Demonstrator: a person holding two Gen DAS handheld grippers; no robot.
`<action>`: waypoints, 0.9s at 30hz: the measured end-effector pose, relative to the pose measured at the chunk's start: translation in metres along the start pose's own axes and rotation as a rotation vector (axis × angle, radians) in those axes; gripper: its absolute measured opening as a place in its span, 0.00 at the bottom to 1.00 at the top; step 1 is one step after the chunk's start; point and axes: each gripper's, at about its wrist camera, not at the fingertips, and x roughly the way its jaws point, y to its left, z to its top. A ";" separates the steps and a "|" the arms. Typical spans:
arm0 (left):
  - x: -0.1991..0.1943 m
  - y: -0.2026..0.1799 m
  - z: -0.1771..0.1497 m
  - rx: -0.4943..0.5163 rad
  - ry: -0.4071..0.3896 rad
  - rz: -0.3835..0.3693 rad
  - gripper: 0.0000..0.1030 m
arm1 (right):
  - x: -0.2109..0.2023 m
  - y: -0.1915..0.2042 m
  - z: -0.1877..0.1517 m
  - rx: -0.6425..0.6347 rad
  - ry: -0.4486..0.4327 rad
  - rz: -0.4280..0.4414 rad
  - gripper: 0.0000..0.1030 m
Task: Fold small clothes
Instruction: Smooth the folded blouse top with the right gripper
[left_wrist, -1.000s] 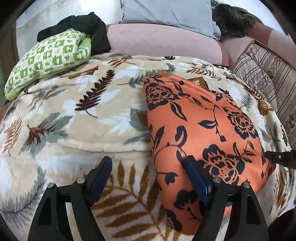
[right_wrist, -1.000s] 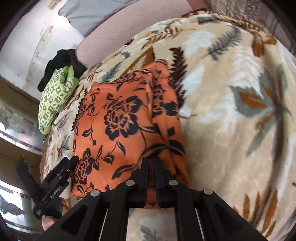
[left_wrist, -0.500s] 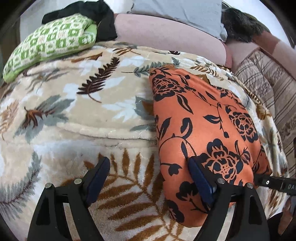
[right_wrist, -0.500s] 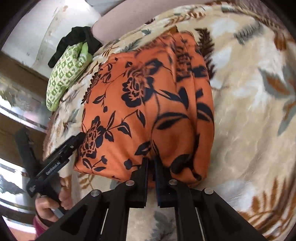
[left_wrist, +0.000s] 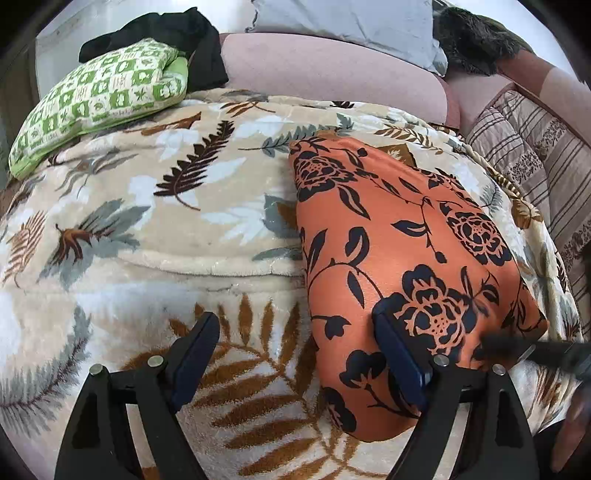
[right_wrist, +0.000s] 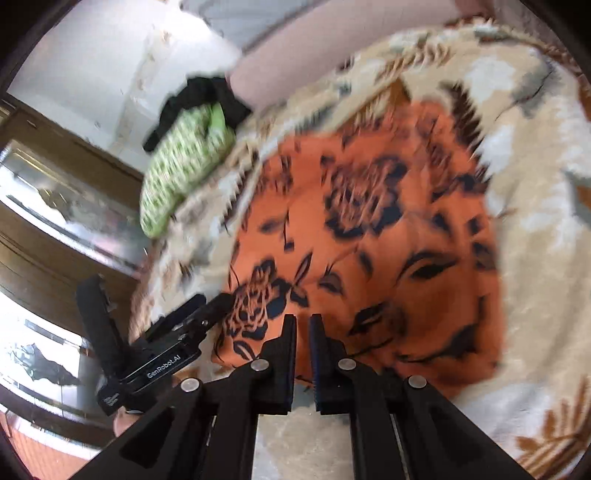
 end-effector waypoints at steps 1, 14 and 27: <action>0.002 0.003 0.000 -0.012 0.018 -0.012 0.85 | 0.011 0.001 -0.002 -0.002 0.045 -0.012 0.09; 0.000 0.012 0.001 -0.034 0.035 -0.065 0.85 | 0.042 0.046 0.082 -0.058 -0.008 -0.025 0.08; -0.006 0.011 -0.004 0.023 0.013 -0.057 0.85 | 0.170 0.052 0.181 -0.032 0.124 -0.210 0.08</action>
